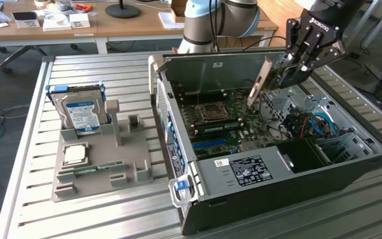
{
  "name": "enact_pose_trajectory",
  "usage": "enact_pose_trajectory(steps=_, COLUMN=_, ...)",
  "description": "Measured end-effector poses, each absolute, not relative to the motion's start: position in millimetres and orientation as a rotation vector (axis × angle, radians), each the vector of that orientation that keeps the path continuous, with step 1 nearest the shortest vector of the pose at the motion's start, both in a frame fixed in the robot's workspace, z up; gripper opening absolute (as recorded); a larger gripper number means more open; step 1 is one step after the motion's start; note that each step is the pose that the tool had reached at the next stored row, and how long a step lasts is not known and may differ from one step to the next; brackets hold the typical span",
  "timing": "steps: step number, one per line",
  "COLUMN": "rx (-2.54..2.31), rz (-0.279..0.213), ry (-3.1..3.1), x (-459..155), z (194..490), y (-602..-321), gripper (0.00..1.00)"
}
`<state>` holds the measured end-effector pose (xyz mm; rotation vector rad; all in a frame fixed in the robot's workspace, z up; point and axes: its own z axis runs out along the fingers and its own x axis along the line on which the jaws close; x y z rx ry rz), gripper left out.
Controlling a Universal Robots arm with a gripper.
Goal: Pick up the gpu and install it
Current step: 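Insert the gpu into the slot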
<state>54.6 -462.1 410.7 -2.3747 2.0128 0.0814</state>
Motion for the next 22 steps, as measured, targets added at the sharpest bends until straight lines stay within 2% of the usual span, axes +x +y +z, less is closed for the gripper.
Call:
enact_pose_trajectory(steps=9, rx=-2.269, rz=0.058, ry=2.099, x=53.8, z=408.6, y=-461.6, gripper=0.27)
enact_pose_trajectory(steps=22, rx=-2.167, rz=0.055, ry=2.198, x=41.0, z=406.9, y=-461.6, gripper=0.27)
